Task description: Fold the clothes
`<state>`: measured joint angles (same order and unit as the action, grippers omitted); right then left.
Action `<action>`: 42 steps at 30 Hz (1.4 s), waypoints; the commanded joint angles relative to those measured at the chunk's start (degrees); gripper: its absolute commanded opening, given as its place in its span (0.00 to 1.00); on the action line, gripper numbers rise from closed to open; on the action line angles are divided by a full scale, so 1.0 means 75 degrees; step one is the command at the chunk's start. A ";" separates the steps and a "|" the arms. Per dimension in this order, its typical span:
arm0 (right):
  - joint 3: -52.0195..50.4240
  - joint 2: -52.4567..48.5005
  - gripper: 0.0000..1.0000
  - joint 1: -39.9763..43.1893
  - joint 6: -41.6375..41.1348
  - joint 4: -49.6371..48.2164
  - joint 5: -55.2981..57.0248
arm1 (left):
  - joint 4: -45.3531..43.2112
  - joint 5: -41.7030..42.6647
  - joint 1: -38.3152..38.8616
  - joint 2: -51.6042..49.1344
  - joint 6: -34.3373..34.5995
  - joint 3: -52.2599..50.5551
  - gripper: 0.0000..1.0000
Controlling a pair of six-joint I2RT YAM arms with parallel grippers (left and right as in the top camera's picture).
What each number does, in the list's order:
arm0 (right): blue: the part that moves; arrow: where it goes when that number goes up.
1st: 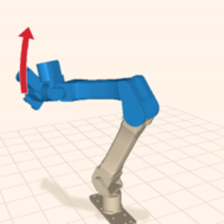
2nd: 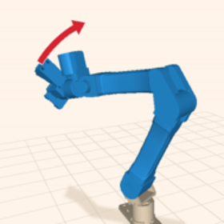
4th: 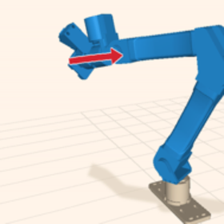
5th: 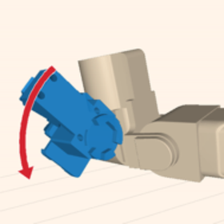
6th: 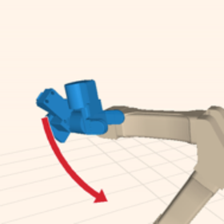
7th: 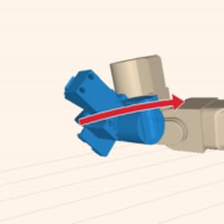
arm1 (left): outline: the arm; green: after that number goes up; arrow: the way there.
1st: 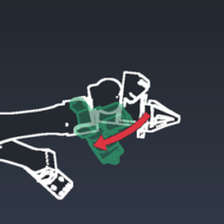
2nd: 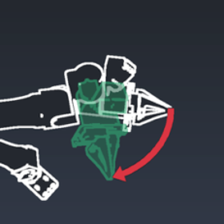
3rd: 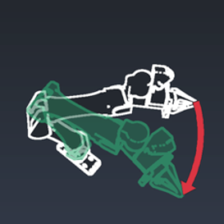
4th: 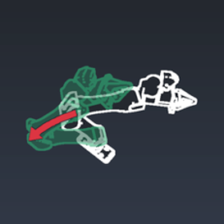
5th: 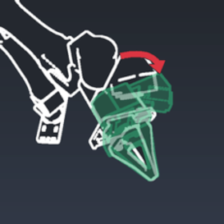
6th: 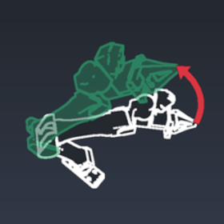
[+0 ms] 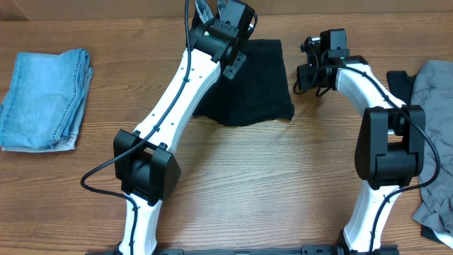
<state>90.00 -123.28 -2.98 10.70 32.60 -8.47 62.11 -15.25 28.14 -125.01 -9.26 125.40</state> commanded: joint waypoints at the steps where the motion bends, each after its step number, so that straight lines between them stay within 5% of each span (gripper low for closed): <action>1: 0.0096 -0.0055 0.04 0.0038 -0.0023 -0.0044 0.0064 | -0.0087 0.0673 0.0073 -0.0047 -0.0137 0.0003 0.04; 30: 0.0096 -0.0055 0.04 0.0329 -0.0256 -0.0070 -0.0694 | -0.0790 0.1393 0.1067 -0.0874 0.0157 -0.0038 0.04; 39: 0.0096 -0.0055 0.04 0.0469 -0.0256 -0.0102 -0.0682 | -0.1341 0.2588 0.1067 -0.1221 0.0484 -0.0044 0.08; 40: 0.0096 -0.0055 0.04 0.0487 -0.0256 -0.0105 -0.0682 | -0.1419 0.2614 0.1067 -0.1236 0.0498 -0.0044 0.09; 42: 0.0096 -0.0055 0.04 0.0487 -0.0256 -0.0099 -0.0682 | -0.1556 0.2684 0.1070 -0.1265 0.0501 -0.0044 0.35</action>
<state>90.00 -123.28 0.19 9.04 32.12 -13.23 52.12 1.30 35.66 -133.78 -7.05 125.08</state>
